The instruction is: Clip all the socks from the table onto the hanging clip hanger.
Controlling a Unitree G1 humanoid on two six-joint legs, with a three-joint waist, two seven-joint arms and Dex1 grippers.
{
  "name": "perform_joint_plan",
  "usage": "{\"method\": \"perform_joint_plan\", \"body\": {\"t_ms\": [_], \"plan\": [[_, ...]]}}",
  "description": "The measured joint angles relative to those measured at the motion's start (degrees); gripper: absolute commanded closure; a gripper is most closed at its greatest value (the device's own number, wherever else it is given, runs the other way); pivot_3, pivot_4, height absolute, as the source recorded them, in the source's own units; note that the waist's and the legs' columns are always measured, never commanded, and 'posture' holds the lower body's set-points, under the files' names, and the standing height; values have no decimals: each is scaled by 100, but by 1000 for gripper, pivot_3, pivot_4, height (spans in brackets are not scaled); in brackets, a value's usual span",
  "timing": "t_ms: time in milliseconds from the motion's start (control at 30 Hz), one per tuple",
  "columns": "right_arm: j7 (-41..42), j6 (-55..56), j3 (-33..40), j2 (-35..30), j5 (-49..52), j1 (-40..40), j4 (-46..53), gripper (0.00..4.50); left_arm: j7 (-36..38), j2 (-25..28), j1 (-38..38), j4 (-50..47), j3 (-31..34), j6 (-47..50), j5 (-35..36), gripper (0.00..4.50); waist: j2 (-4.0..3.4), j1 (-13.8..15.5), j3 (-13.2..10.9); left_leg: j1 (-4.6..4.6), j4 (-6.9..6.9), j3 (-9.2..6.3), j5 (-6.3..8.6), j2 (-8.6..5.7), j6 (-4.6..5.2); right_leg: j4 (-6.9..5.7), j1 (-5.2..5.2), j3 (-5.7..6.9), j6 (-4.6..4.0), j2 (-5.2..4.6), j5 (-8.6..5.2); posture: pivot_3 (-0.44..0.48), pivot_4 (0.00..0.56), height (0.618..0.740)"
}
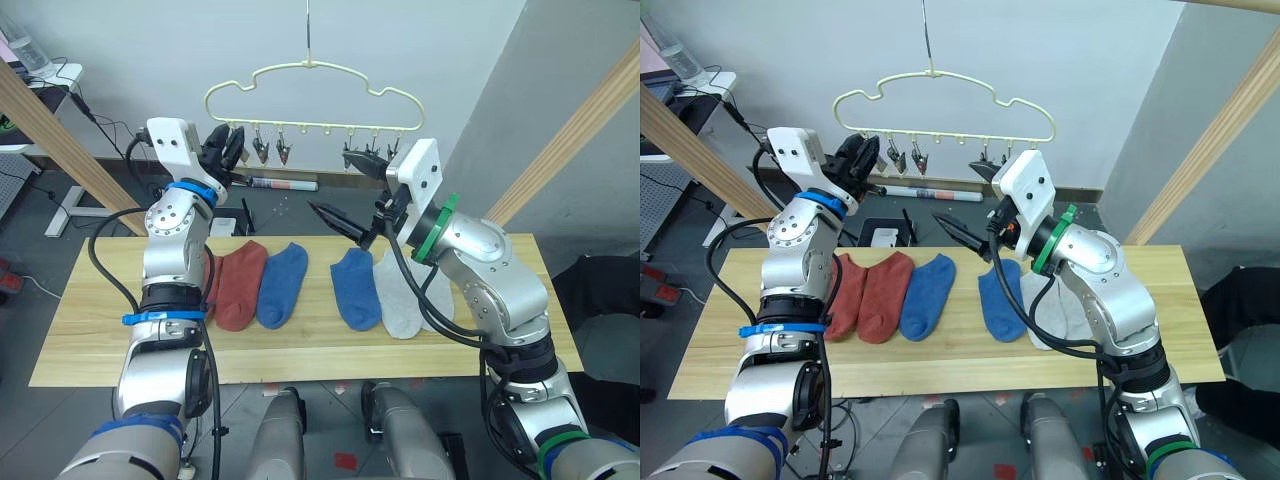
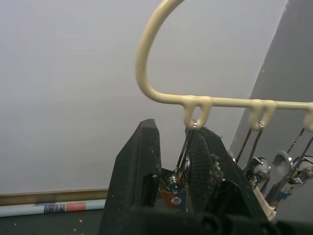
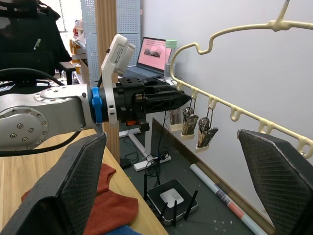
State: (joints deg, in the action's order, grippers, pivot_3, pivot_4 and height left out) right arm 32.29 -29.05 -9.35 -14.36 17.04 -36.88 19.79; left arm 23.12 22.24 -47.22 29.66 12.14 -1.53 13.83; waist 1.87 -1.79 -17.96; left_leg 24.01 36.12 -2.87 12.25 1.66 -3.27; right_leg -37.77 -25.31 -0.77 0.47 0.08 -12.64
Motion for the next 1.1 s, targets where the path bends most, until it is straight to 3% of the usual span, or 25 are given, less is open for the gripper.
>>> {"method": "perform_joint_plan", "body": {"t_ms": [1000,1100], "plan": [[-29,2,-1,-45,-70,88,-2,0,129,1,206,-421,-27,685,297,3807,0,-1,-1,-1,-2,1,0,1,0,2,0,-1,1,1,0,-17,333,740],[-42,4,-1,-39,-79,88,-2,0,129,4,238,-420,-33,636,262,2873,0,-1,-1,-2,-1,1,0,1,0,2,-1,-2,1,1,0,-19,333,740]]}}
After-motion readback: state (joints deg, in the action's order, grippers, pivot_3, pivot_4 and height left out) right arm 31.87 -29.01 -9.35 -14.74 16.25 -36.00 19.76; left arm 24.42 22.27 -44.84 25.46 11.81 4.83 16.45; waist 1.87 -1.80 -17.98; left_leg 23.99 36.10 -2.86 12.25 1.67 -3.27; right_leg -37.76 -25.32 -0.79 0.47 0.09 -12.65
